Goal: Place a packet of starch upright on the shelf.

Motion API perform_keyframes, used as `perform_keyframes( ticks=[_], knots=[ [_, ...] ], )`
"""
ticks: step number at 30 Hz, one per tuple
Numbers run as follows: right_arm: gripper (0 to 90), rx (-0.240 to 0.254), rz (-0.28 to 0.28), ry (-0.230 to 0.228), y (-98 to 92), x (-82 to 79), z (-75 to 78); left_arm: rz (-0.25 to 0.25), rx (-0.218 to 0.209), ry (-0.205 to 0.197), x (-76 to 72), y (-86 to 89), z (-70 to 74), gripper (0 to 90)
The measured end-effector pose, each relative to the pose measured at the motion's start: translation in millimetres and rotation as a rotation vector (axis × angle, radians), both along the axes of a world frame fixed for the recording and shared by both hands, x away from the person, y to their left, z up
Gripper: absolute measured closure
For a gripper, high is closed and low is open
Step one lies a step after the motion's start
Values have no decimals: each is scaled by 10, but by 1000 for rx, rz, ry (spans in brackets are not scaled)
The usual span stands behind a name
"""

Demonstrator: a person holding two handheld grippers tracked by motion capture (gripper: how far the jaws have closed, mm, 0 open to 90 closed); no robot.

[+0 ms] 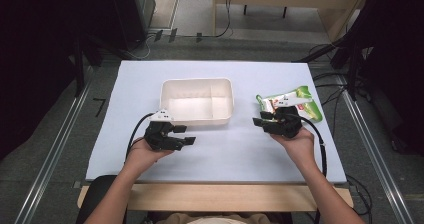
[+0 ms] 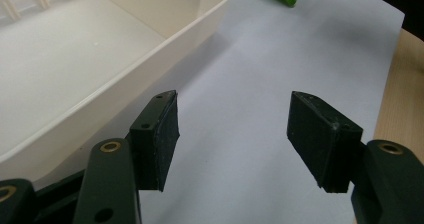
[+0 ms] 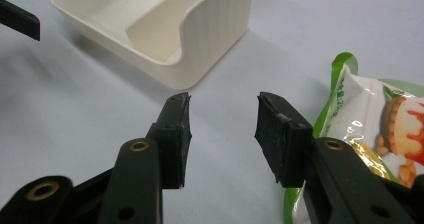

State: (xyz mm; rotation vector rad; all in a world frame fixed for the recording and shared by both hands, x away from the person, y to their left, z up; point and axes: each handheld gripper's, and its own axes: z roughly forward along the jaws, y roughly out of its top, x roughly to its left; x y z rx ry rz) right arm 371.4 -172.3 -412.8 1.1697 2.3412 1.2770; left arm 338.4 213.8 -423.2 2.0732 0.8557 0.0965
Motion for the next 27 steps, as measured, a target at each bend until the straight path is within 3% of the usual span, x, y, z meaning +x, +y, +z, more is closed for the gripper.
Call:
perform_keyframes(
  ticks=[4,6,10,11,14,23,24,27],
  knots=[
    [590,7,-2,18,-12,9,-15,-1,-2,-1,2,-3,-1,381],
    [591,-16,-13,18,-17,4,-20,-2,5,-2,2,-2,3,381],
    [594,-54,12,-21,-29,-35,-41,-1,1,-1,6,-6,3,381],
    [593,-72,24,-54,-21,-66,-55,-2,4,-2,11,-12,3,381],
    [576,-80,30,-59,-14,-81,-62,-7,5,0,14,-19,4,381],
    [560,-41,5,-61,-51,-105,-42,-9,-3,1,26,-37,6,381],
    [539,-30,-14,-61,-68,-120,-20,-10,-5,3,21,-41,10,380],
    [522,12,0,-42,-101,-114,-10,-15,3,4,26,-42,7,379]
  ],
)
